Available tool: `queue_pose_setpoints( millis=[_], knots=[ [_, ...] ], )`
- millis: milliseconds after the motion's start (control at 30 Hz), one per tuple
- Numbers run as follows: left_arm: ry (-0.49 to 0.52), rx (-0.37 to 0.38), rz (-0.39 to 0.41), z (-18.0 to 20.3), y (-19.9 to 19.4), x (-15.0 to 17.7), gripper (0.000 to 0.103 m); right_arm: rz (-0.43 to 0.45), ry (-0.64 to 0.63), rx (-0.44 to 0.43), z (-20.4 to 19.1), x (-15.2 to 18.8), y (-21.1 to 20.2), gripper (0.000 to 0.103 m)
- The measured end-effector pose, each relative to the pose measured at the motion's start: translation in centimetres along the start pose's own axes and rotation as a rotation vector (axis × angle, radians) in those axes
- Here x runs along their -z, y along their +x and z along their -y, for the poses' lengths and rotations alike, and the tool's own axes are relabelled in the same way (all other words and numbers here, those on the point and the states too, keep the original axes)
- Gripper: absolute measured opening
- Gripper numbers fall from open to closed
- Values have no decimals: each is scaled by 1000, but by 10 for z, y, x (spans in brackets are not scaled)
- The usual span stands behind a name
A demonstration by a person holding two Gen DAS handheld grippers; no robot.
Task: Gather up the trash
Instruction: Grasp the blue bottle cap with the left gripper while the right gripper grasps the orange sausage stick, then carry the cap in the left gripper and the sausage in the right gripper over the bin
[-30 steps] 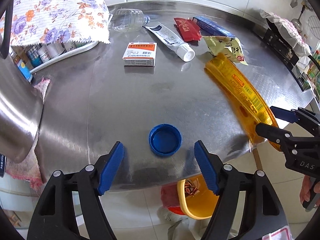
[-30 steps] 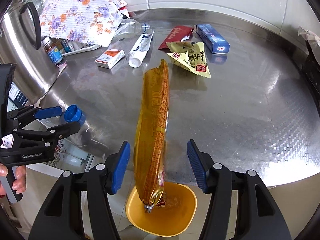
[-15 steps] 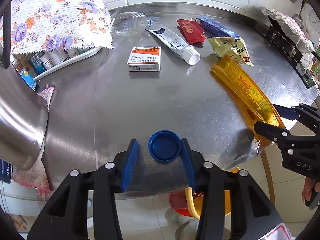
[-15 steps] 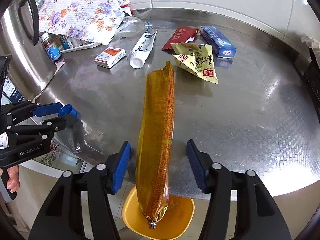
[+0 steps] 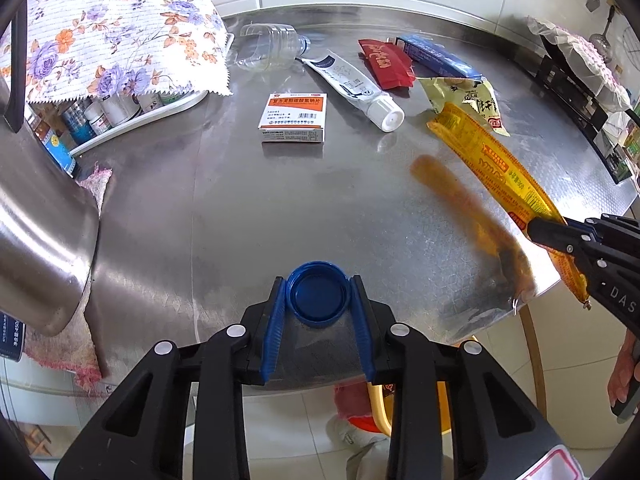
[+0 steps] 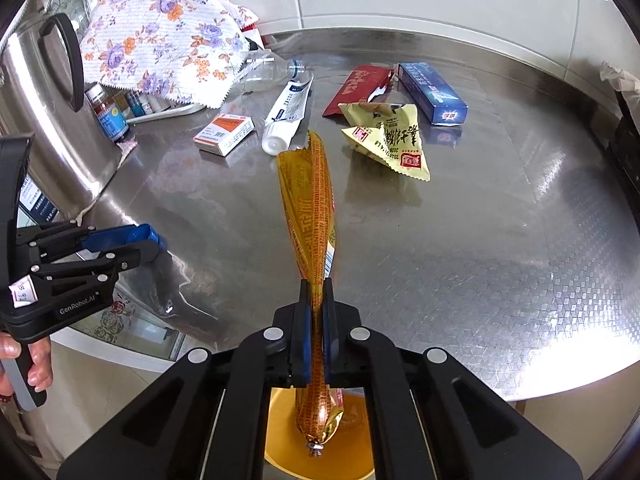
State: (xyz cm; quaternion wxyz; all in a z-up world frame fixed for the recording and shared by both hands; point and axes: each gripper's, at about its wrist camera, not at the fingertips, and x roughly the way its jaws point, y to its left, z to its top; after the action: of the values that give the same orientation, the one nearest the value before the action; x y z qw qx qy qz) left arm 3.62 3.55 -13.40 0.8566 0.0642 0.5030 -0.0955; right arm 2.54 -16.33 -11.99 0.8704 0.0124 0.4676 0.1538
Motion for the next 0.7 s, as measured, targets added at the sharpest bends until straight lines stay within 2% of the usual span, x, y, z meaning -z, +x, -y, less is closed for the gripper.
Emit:
queue_pose_setpoints(
  millis=[367, 700],
  knots=[
    [-13, -5, 34, 15, -23, 4, 31, 24, 15, -46, 9, 6, -26, 4],
    [-40, -18, 56, 62, -60, 33, 31, 30, -37, -91, 25, 42, -75, 4]
  ],
)
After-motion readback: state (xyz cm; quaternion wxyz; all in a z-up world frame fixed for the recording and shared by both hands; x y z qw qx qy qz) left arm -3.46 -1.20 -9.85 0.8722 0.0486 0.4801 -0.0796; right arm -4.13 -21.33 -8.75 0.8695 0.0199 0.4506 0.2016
